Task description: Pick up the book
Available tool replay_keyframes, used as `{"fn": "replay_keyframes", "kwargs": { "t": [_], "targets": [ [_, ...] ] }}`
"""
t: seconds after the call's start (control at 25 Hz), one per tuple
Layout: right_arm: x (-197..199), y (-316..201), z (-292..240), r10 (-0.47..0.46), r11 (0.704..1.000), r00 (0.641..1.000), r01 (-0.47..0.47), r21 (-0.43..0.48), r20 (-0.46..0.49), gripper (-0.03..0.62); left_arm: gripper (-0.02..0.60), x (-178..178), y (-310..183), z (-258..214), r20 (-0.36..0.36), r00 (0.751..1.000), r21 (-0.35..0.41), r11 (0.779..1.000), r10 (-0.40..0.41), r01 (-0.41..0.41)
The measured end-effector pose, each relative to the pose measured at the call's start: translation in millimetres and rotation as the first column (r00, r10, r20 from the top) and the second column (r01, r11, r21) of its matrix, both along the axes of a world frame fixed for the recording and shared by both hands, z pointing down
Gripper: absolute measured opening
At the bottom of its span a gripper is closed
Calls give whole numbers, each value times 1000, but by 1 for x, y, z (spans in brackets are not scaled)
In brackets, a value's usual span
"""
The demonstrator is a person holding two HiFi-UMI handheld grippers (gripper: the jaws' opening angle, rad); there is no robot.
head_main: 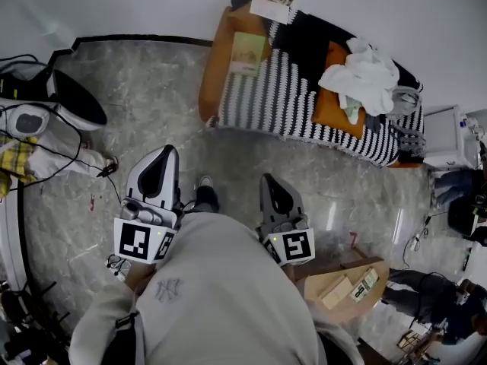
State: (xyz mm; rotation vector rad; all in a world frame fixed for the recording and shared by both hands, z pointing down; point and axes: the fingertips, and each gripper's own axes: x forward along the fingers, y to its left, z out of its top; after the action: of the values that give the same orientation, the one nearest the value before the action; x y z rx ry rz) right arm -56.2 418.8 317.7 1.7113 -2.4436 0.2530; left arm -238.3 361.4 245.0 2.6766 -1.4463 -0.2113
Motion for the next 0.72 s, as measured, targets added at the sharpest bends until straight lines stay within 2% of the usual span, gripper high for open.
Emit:
{"fn": "replay_keyframes", "kwargs": {
  "t": [0.32, 0.72],
  "targets": [
    [-1, -60, 3, -1, 1000, 1000, 1, 5, 17, 20, 9, 1, -63, 6, -14, 1000, -22, 1000, -2, 2],
    [1, -83, 1, 34, 999, 998, -33, -11, 51, 20, 9, 21, -86, 0, -2, 997, -52, 996, 75, -75]
  ]
}}
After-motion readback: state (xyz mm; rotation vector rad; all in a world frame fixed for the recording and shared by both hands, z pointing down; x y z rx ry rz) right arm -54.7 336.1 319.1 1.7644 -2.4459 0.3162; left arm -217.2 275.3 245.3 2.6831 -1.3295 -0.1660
